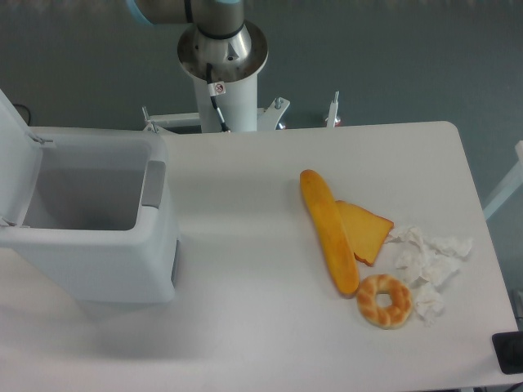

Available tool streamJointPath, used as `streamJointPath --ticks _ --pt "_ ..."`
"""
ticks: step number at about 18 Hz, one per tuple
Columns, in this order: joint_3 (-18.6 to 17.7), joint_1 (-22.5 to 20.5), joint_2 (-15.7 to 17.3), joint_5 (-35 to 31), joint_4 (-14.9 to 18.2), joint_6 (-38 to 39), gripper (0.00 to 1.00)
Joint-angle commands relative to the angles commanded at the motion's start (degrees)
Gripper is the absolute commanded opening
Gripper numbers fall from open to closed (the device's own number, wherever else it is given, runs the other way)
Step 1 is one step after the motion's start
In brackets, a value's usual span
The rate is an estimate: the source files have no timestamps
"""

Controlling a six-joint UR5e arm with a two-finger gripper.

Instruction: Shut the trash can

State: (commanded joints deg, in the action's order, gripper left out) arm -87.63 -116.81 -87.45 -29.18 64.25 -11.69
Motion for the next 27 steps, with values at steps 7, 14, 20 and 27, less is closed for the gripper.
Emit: streamJointPath --ticks 7,14,20,27 --pt "-0.4 1.0 -1.1 0.4 0.0 0.0 1.0" --pt "-0.3 1.3 -1.4 0.4 -0.1 0.1 1.0" --pt "-0.4 1.3 -1.5 0.4 -0.1 0.0 1.0" --pt "-0.4 1.7 -1.6 0.4 -0.4 0.0 1.0"
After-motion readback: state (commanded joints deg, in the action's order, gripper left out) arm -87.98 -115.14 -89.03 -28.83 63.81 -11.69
